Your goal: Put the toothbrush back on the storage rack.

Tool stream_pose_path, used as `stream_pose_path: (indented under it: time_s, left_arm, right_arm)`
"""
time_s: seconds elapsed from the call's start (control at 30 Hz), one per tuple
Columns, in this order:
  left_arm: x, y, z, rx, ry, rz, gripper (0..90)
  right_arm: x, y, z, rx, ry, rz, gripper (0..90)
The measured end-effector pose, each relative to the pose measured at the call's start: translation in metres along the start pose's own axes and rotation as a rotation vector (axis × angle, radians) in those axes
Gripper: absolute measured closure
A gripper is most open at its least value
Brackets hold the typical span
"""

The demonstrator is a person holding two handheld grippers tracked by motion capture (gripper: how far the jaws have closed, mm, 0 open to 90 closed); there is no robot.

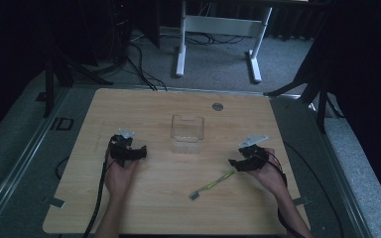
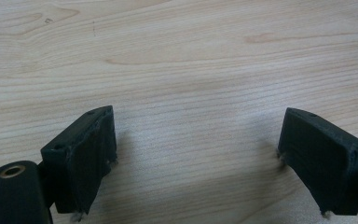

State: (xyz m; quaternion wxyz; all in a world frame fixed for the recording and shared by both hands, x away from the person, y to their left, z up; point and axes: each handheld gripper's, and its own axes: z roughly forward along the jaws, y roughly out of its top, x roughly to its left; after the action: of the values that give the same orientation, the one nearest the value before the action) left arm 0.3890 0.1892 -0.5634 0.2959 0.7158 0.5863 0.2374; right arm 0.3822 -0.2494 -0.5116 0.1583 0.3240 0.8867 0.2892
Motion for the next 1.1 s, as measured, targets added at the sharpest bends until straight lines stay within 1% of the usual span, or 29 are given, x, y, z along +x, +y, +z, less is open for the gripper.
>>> stream_pose_path:
  time_s: [0.2, 0.23, 0.37, 0.43, 0.5, 0.53, 0.7, 0.83, 0.93, 0.97, 1.1]
  left_arm:
    - [0.0, 0.0, 0.0, 0.0, 0.0, 0.0, 11.8]
    - [0.0, 0.0, 0.0, 0.0, 0.0, 0.0, 11.8]
    - [0.0, 0.0, 0.0, 0.0, 0.0, 0.001, 11.8]
    - [0.0, 0.0, 0.0, 0.0, 0.0, 0.0, 11.8]
    - [0.0, 0.0, 0.0, 0.0, 0.0, 0.001, 11.8]
    - [0.0, 0.0, 0.0, 0.0, 0.0, 0.0, 11.8]
    - [0.0, 0.0, 0.0, 0.0, 0.0, 0.0, 11.8]
    - [0.0, 0.0, 0.0, 0.0, 0.0, 0.0, 11.8]
    - [0.0, 0.0, 0.0, 0.0, 0.0, 0.001, 11.8]
    - [0.0, 0.0, 0.0, 0.0, 0.0, 0.0, 11.8]
    - [0.0, 0.0, 0.0, 0.0, 0.0, 0.0, 11.8]
  right_arm:
    - [0.004, 0.004, 0.0, 0.017, 0.021, -0.03, 39.8]
    - [0.005, 0.005, 0.0, 0.02, 0.023, -0.036, 41.3]
    - [0.007, 0.007, -0.001, 0.022, 0.028, -0.047, 42.5]
    - [0.01, 0.01, -0.002, 0.037, 0.033, -0.073, 43.1]
    - [0.01, 0.01, -0.002, 0.037, 0.033, -0.073, 43.1]
    - [0.012, 0.011, -0.002, 0.047, 0.033, -0.093, 43.6]
    - [0.014, 0.014, -0.003, 0.058, 0.035, -0.109, 43.8]
    - [0.016, 0.017, -0.004, 0.068, 0.046, -0.143, 44.2]
    - [0.017, 0.018, -0.004, 0.074, 0.051, -0.151, 44.4]
    - [0.018, 0.019, -0.004, 0.08, 0.055, -0.166, 45.6]
    - [0.019, 0.021, -0.005, 0.088, 0.059, -0.187, 45.7]
